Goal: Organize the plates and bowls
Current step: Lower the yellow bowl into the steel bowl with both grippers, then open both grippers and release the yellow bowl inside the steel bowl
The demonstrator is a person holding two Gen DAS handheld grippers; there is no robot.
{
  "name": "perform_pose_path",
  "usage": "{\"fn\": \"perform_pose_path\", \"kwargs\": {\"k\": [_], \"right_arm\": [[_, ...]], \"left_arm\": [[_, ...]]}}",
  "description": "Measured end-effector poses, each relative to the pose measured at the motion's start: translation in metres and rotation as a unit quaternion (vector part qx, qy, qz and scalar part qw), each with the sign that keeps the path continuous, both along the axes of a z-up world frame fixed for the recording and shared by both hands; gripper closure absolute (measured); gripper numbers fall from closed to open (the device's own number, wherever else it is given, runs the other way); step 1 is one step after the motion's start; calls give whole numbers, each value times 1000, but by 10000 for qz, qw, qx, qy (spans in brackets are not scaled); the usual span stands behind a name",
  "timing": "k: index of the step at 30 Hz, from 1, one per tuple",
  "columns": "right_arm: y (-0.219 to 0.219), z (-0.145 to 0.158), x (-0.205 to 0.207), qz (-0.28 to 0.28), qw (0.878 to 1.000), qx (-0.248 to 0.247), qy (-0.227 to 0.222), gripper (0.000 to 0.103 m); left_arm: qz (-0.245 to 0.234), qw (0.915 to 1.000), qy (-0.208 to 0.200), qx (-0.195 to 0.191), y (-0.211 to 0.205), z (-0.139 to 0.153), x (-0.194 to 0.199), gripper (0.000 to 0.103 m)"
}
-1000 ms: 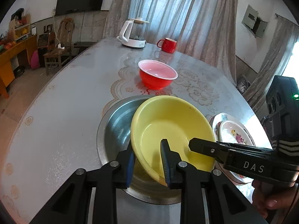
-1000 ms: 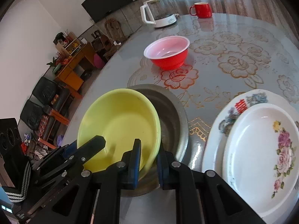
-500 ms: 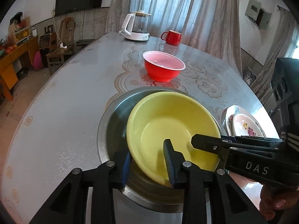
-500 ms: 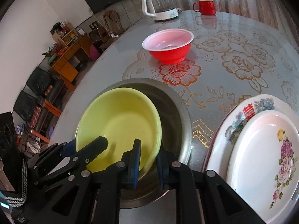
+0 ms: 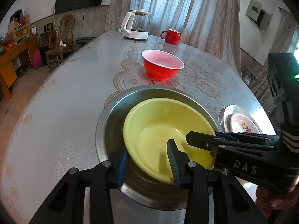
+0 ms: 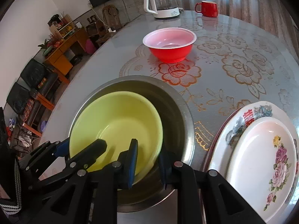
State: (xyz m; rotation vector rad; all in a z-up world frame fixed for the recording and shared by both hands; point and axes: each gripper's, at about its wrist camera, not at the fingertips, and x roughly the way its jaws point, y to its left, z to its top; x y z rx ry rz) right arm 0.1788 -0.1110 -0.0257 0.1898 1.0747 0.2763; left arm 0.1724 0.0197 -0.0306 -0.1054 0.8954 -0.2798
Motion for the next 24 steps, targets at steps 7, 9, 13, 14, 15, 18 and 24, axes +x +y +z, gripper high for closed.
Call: {"fn": "perform_pose_path", "kwargs": {"k": [7,9,13,14,15,18,24], "right_arm": [[-7,5,-2,-151,9998,150,-67,82],[-10,8,-4,-198,9996,189,-115,82],[-13,10,-8,-230,9993,276,-110,81],[-14,10,-9,-220,9993,287,-111,81],[-14,10,-11,-222,9993,291,-117,81],[-16,10,-12,-240,9991,324,-121,81],[-18,10,-14,-250,9987,430,-147,81]], "left_arm": [[70,9997,-78,-201,8,11,-4,36],[108,9996,-107,-231,8,13,-5,33],[121,9991,-115,-386,9,12,-8,32],[108,9991,-111,-402,9,11,-8,32],[101,9990,-115,-408,9,11,-8,32],[104,9992,-143,-370,7,11,-9,32],[96,9994,-295,-138,1,15,-14,32]]}}
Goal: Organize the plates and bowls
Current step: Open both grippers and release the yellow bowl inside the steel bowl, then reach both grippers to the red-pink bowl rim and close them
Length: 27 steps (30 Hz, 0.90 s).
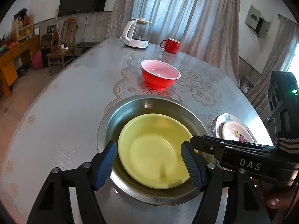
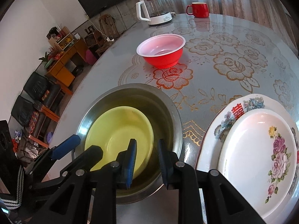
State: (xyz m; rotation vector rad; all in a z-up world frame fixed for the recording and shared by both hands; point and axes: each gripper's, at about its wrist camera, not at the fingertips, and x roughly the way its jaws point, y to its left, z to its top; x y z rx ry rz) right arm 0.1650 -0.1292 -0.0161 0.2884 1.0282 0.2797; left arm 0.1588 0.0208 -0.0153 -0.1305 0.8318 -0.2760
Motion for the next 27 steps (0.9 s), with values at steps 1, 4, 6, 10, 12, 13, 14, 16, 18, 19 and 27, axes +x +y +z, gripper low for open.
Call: {"fn": "perform_pose_path", "kwargs": {"k": [1,4,6,10,12,13,14,16,18,19,27], "right_arm": [[-1,0,-1,4,10000,33,-2,81],[-5,-1,-5,18,9998,193,-36,81],[-9,0,-8,11,9995,326,-50,81],[-16,4,-12,-31,9987,485,-132,80],[-19,7,-13,-47,9986,499,-166,80],[-20,9,-13,-57,9986,497,-175,80],[-21,10,-12,-60,9985,505,-191,79],[-24,14,-12,-79,9985,482,-226,79],[-27,15,-10,-103,9986,465,-224,77],[-29,16,-9,-119,9986,472,-211,77],[-39,22,4,-163,9994,150,-252,77]], "left_arm": [[4,10000,-39,48,-1,2,-1,30],[38,9997,-147,194,-2,8,-4,21],[38,9996,-186,192,-2,11,-5,17],[91,9993,-270,246,-2,19,-5,12],[133,9989,-322,321,-4,21,-6,10],[148,9986,-356,365,-5,23,-6,9],[148,9985,-377,376,-5,24,-6,9],[147,9982,-404,408,-6,25,-6,5],[158,9980,-403,451,-6,25,-5,5],[155,9981,-388,442,-6,26,-4,4],[292,9990,-295,187,7,29,4,2]]}}
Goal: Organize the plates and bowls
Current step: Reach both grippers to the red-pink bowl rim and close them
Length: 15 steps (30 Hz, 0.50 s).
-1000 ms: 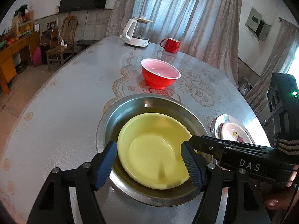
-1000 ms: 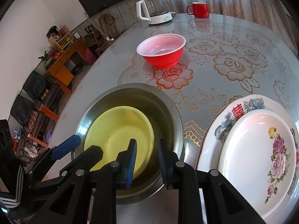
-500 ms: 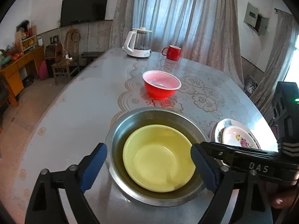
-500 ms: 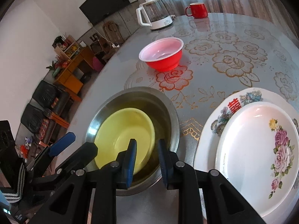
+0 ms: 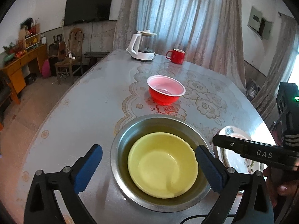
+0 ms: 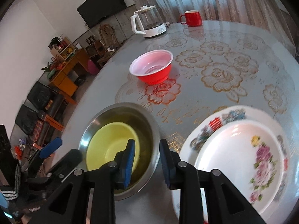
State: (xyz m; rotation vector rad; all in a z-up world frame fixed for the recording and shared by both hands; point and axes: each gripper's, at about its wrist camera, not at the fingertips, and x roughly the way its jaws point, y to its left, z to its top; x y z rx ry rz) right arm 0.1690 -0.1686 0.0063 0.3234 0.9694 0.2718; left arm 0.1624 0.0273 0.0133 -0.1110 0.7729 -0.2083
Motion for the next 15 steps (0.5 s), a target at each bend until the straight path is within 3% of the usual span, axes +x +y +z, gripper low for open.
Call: {"fn": "perform_pose_path", "kwargs": {"k": [4,10,15], "right_arm": [[-7,-2,7,-50,9999,-104,36,75],[-19,-12,19,-170,9996,-61,233,74],[-27,-9,41,-330,9992,-163,186,74]], "left_arm": [[212,9996,78,-181,14,-4,3,2],[611,9939,209,-893,41,-12,3,2],[686,9925,269,-980,50,-10,12,2]]}}
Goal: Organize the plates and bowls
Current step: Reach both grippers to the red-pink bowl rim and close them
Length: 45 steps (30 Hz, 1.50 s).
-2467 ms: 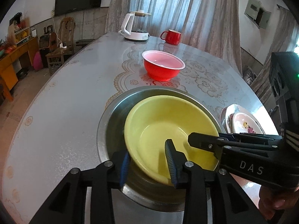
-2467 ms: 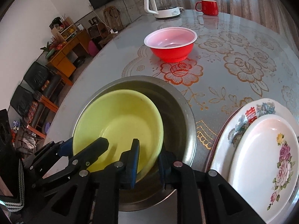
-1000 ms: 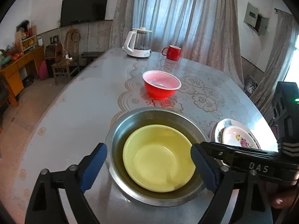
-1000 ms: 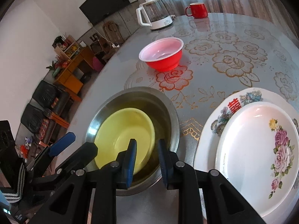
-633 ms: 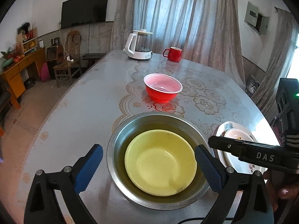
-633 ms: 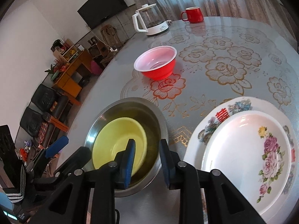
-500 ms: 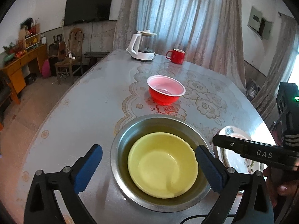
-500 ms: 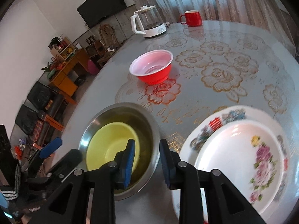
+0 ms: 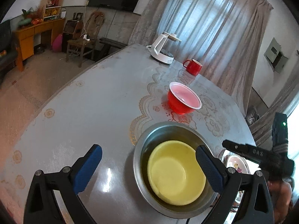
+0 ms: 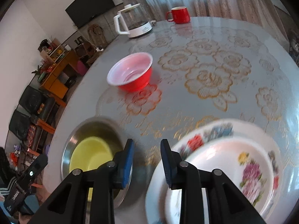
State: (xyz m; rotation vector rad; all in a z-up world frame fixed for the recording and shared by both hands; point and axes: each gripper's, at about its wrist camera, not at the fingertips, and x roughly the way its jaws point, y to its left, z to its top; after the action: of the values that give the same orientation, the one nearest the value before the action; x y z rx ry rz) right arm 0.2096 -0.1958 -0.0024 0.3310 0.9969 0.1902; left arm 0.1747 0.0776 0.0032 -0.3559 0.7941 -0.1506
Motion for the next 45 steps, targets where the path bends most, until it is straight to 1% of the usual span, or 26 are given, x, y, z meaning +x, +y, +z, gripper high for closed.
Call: {"fn": "perform_pose_path", "kwargs": {"k": [4,9,12,16,18,21,23,26,28,32,33,35,37,38,40,42,44,45], "right_arm": [[-5,2,26,11,10000,-32,-2,74],[-4,1,57,35,10000,45,45,73],[-2,1,74,25,10000,16,30,72],[-4,-1,97,-65,9996,262,60,71],[-4,-1,106,-125,9994,309,75,70],[-3,-2,123,-189,9993,325,57,70],[-2,-5,134,-243,9991,324,122,70],[-5,-17,152,-372,9978,457,298,70],[-4,-26,160,-368,9973,487,407,70],[-2,-38,165,-307,9971,483,507,72],[-2,-39,165,-279,9973,467,494,74],[-1,-40,164,-186,9979,404,476,81],[0,-40,163,-151,9983,355,443,84],[-1,-40,163,-131,9983,382,427,86],[-1,-40,163,-115,9984,361,415,88],[0,-40,162,-85,9987,308,393,89],[1,-40,162,-50,9990,228,378,90],[1,-40,162,-36,9991,187,383,90]], "left_arm": [[-41,9999,-56,105,3,3,6,2],[-74,10000,28,25,6,1,20,2],[-137,9999,52,45,5,2,29,2],[-323,9993,36,160,0,7,39,2],[-388,9989,19,257,-1,9,44,2],[-429,9986,-10,298,-2,13,53,2],[-455,9985,21,292,-2,13,59,2],[-514,9982,44,295,-4,15,70,2],[-582,9977,46,357,-8,17,80,2],[-694,9962,9,522,-16,19,99,2],[-704,9961,-13,530,-16,21,103,2],[-725,9957,-63,565,-21,25,115,2],[-799,9951,-142,563,-27,28,126,2],[-894,9939,-194,615,-33,31,133,2],[-1031,9921,-175,697,-43,31,144,3],[-1233,9880,-150,913,-59,29,157,4],[-1443,9847,-60,973,-72,23,173,5],[-1451,9846,-13,974,-74,22,179,6]]}}
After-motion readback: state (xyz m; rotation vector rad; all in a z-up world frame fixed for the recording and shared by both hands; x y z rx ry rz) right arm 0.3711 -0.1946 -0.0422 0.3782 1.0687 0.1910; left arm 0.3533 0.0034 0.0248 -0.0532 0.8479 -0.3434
